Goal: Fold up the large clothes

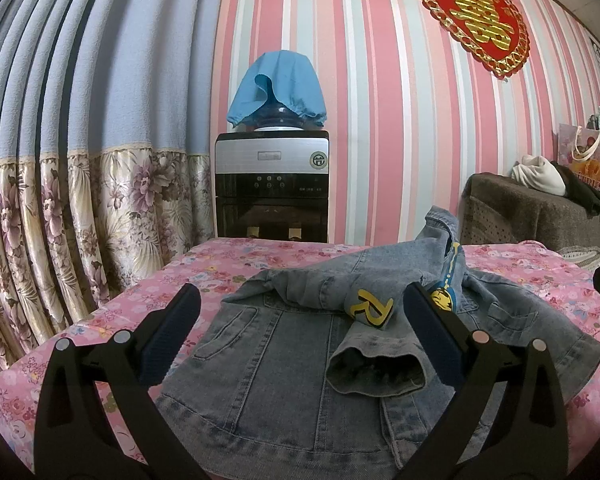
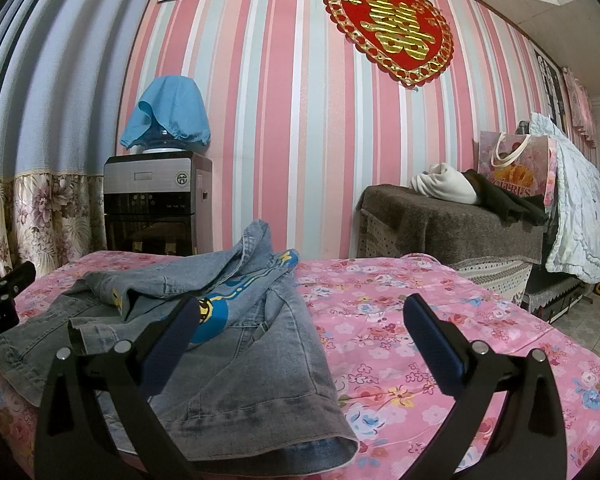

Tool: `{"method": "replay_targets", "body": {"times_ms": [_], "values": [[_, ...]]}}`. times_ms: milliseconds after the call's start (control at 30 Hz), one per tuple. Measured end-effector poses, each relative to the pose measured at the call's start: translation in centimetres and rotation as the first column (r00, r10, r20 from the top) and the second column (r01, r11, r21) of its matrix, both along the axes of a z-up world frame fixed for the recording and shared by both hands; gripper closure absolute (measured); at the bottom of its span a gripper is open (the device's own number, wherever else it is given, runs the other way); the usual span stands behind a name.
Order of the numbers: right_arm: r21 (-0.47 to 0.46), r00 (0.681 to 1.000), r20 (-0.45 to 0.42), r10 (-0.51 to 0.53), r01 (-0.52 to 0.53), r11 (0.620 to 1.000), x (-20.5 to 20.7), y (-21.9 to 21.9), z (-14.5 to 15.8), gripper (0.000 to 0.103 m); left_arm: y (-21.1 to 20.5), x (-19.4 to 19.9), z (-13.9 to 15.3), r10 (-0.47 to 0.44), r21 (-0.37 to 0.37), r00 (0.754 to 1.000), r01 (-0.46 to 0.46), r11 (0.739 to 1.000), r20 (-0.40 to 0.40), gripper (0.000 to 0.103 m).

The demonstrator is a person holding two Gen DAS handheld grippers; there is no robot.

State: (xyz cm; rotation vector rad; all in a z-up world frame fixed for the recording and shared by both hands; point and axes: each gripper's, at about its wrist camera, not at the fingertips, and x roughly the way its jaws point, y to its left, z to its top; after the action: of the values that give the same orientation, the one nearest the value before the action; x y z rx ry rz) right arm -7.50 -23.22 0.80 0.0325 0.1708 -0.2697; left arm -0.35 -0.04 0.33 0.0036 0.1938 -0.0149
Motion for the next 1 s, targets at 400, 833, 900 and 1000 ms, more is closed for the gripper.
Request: {"method": "replay_targets", "body": {"times_ms": [400,833,900,1000], "values": [[0.004,1.000,-0.008,-0.002,0.002,1.000,-0.1,-0.7,-0.2,0.002,0.0,0.1,-0.7,-0.009,-0.002,1.000,0.009,1.000,-0.029,0.003],[-0.011,0.999,-0.042,0.006,-0.006,1.000,0.7,-0.5,-0.8,0.002,-0.4,0.9,-1.4,-0.027,0.001,0.995,0.028,1.000,-0.091,0.003],[0.002,0.998,-0.061,0.020,-0.020,1.000,1.0,-0.7,-0.9,0.002,-0.5,1.4,-1.3,-0.037,0.013,0.992,0.039,0.999,-0.120,0.003],[0.011,0.995,-0.094,0.041,-0.040,0.999,1.8,-0.9,-1.0,0.002,-1.2,2.4,-1.5,-0.056,0.070,0.981,0.070,0.995,-0.184,0.003]]}}
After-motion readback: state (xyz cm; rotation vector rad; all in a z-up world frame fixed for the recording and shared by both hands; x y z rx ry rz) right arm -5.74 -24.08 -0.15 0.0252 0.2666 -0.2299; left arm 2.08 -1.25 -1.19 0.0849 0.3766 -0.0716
